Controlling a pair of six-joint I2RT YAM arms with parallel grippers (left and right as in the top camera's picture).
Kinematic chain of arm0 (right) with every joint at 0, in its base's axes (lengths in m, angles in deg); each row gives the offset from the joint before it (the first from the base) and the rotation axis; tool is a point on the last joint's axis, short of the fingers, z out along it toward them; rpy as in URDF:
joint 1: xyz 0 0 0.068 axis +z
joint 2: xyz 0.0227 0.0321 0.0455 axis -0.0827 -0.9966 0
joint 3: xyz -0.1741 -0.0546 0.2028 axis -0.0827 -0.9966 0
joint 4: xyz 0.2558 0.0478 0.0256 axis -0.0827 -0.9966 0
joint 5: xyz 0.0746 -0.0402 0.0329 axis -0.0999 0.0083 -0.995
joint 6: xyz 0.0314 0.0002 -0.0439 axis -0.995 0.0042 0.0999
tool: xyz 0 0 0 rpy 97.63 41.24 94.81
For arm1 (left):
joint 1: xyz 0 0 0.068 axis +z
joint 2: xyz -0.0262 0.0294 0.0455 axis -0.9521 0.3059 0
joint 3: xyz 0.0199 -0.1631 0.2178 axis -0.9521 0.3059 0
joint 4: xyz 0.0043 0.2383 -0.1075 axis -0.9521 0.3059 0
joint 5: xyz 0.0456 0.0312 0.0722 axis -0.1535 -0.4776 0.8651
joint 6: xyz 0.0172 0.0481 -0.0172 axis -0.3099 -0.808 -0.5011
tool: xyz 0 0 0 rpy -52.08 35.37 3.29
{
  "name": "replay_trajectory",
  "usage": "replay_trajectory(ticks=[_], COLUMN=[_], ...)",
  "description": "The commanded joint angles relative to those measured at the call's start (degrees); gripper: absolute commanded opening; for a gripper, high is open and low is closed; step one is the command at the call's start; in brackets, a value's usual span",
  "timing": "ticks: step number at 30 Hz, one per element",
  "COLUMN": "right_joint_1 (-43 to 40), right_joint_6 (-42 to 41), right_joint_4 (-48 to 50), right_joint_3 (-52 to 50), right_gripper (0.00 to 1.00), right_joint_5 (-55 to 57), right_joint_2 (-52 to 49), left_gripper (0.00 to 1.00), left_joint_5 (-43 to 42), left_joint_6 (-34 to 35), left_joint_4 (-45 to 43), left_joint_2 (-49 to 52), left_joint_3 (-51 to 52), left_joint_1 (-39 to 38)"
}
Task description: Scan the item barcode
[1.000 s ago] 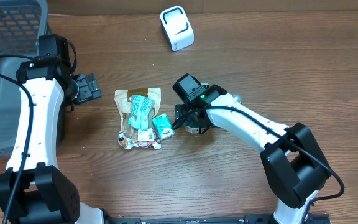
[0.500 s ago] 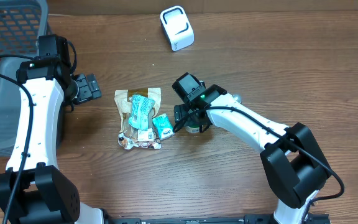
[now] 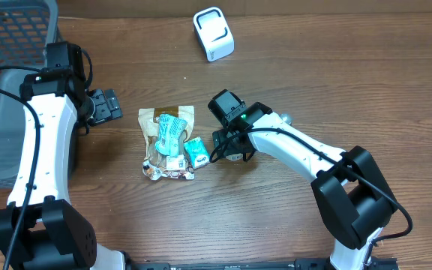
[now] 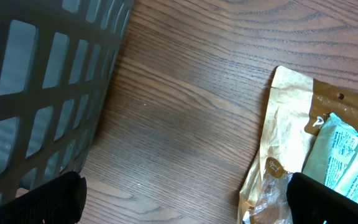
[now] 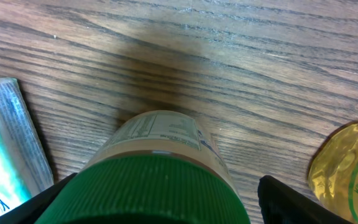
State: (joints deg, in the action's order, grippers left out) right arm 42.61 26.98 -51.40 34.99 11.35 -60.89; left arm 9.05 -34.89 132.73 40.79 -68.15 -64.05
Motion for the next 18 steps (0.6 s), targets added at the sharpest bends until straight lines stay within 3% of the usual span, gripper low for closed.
replay_trajectory(ticks=[1,8,14,18], right_joint_1=[-0.11,-0.37,-0.37,-0.37], right_joint_6=[0.37,-3.26,-4.39,-4.39], right_joint_4=[-0.37,-2.40,-6.34,-6.75], right_joint_3=[1.44,1.46,1.64,1.64], right_gripper=[0.83,0.65,0.66,0.78], right_joint_5=[0.63,1.25,0.11,-1.14], right_joint_2=[-0.26,-0.26,-0.26,-0.26], left_gripper=[0.99,1.00,1.00,0.99], left_joint_5=[0.72,0.72,0.72,0.72], left_joint_6=[-0.81,-0.81,-0.81,-0.81], left_joint_4=[0.00,0.00,0.00,0.00], left_joint_2=[-0.92,-0.92,-0.92,-0.92], left_joint_3=[-1.18,-1.18,-1.18,-1.18], left_joint_1=[0.09,0.09,0.09,0.09])
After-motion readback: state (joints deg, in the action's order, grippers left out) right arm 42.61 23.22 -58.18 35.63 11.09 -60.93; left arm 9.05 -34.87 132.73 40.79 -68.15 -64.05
